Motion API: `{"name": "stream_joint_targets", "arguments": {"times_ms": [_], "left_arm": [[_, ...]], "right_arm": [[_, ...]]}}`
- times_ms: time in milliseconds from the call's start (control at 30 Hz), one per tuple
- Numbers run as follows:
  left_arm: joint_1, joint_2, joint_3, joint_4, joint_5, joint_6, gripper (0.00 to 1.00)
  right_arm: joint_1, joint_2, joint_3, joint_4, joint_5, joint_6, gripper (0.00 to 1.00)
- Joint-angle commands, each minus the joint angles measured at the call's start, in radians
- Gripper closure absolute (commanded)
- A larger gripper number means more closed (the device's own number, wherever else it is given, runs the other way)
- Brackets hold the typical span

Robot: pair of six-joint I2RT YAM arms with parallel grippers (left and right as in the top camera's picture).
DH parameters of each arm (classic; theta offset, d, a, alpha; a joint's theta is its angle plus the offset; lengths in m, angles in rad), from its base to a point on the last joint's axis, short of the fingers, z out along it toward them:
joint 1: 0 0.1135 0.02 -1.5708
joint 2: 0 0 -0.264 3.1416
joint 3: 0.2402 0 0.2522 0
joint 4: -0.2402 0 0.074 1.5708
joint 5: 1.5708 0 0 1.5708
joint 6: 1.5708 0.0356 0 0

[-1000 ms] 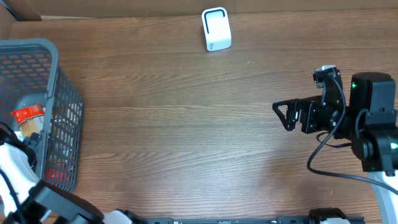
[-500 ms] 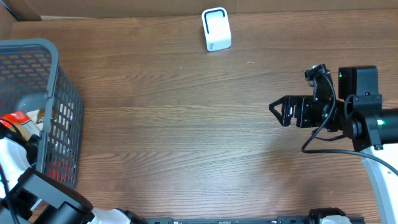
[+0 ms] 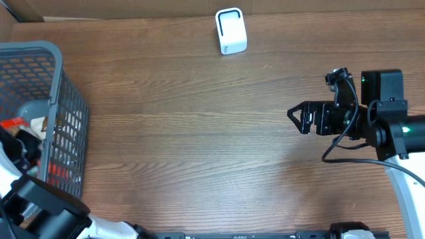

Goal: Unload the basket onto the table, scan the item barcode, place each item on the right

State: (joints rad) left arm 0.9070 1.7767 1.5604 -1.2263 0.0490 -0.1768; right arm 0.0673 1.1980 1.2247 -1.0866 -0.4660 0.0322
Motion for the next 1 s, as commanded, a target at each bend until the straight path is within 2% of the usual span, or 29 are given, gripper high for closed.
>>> {"name": "stream_joint_targets", "arguments": {"times_ms": [0, 133, 367, 500, 600, 633, 700, 733, 767, 833, 967], "left_arm": [[-0.031, -0.034, 0.276, -0.045, 0.114, -0.001, 0.96], [-0.064, -0.04, 0.484, -0.109, 0.201, 0.025, 0.96], [-0.124, -0.079, 0.766, -0.187, 0.267, 0.05, 0.96], [-0.158, -0.143, 0.85, -0.198, 0.251, 0.051, 0.96], [-0.157, -0.177, 0.852, -0.193, 0.14, 0.014, 0.94], [-0.155, -0.179, 0.852, -0.201, 0.09, -0.012, 0.83], [-0.154, -0.17, 0.843, -0.223, 0.011, -0.042, 0.51], [-0.154, -0.161, 0.834, -0.234, -0.008, -0.041, 0.39], [-0.154, -0.152, 0.824, -0.24, -0.014, -0.041, 0.32], [-0.154, -0.124, 0.787, -0.248, -0.015, -0.041, 0.29], [-0.152, -0.051, 0.677, -0.248, -0.021, 0.0, 0.29]], "right_arm": [[0.006, -0.003, 0.018, 0.007, 0.002, -0.004, 0.0], [0.006, -0.004, 0.018, 0.007, 0.002, -0.004, 0.0], [0.006, -0.004, 0.018, 0.007, 0.002, -0.004, 0.0], [0.006, -0.004, 0.018, 0.007, 0.002, -0.004, 0.0], [0.006, -0.003, 0.018, 0.007, 0.002, -0.004, 0.0], [0.006, -0.004, 0.018, 0.007, 0.002, -0.004, 0.0], [0.006, -0.003, 0.018, 0.007, 0.002, -0.004, 0.0], [0.006, -0.004, 0.018, 0.007, 0.002, -0.004, 0.0], [0.006, -0.004, 0.018, 0.007, 0.002, -0.004, 0.0], [0.006, -0.004, 0.018, 0.007, 0.002, -0.004, 0.0], [0.006, -0.003, 0.018, 0.006, 0.002, -0.004, 0.0]]}}
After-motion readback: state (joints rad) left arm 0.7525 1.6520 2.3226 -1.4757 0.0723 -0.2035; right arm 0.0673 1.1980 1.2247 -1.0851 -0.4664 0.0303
